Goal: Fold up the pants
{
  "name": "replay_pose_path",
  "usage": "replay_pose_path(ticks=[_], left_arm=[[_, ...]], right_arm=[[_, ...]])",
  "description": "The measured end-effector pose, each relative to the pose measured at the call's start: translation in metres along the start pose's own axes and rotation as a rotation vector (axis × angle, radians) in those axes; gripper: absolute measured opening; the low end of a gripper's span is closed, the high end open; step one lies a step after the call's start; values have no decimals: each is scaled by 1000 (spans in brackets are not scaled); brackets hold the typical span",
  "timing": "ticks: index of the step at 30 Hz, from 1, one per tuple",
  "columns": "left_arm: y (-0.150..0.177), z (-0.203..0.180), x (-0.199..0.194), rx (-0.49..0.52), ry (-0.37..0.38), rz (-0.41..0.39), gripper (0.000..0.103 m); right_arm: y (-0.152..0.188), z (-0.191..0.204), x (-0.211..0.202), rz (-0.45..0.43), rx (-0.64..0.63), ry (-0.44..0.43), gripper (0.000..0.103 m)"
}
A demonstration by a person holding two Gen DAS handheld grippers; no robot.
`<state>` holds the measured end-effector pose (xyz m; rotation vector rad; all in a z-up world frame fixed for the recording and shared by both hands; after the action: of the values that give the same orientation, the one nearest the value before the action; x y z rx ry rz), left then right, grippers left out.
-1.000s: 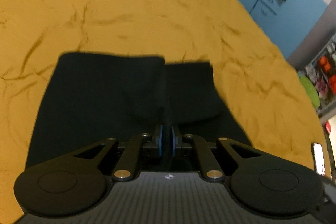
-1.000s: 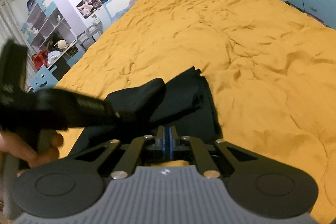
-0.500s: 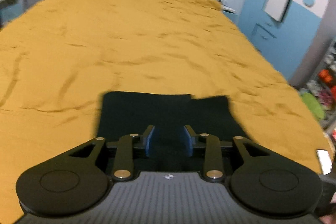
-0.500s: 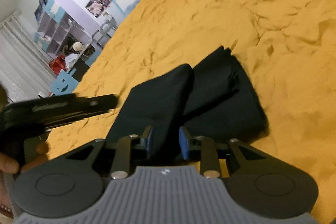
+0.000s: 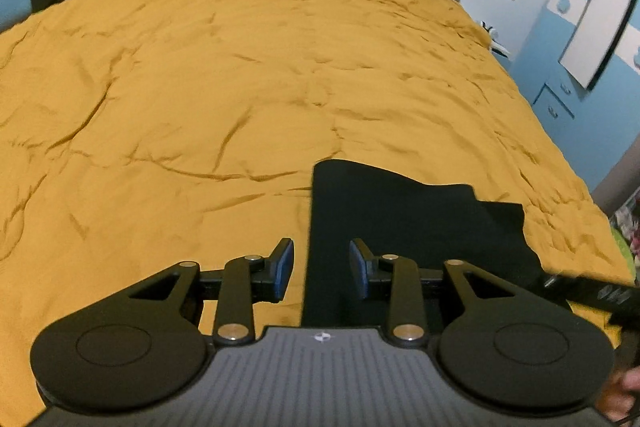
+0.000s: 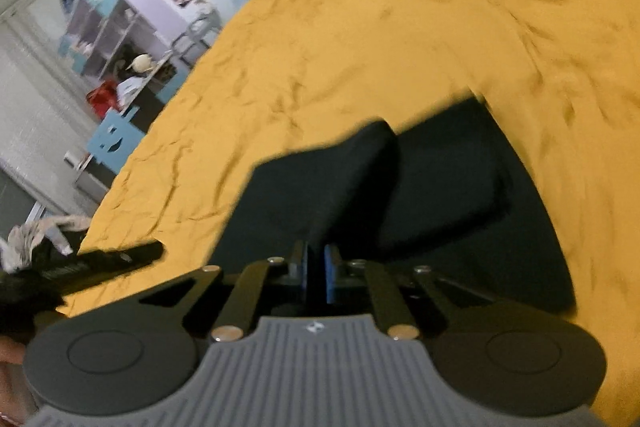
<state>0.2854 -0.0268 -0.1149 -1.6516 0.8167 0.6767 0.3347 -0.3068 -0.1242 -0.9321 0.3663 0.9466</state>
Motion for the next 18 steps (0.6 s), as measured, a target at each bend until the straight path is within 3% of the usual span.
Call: replay_pose_path(ticks=[6, 9, 13, 18], left_arm=[[1, 11, -1, -42, 44, 3, 38], [0, 9, 1, -46, 65, 5, 38], [0, -2, 9, -24, 100, 12, 35], [4, -22, 19, 19, 121, 36, 33]], right_arm=[[-50, 26, -38, -26, -91, -28, 2], [-68, 26, -59, -40, -139, 11, 2], [-74, 4, -72, -20, -146, 71, 2], [-58, -40, -58, 30, -70, 119, 2]])
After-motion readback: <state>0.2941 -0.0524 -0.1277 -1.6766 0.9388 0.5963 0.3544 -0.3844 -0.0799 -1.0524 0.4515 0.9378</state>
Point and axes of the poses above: each gripper's, at about its wrist camera, not at the fingertips, and x roughly the way its jaws point, z to its left, y to its underside, the point moved 6 cm from there along x, roughly the way its jaws point, and after that the axes turned 5 degrees about z, right-handed, at the moved point
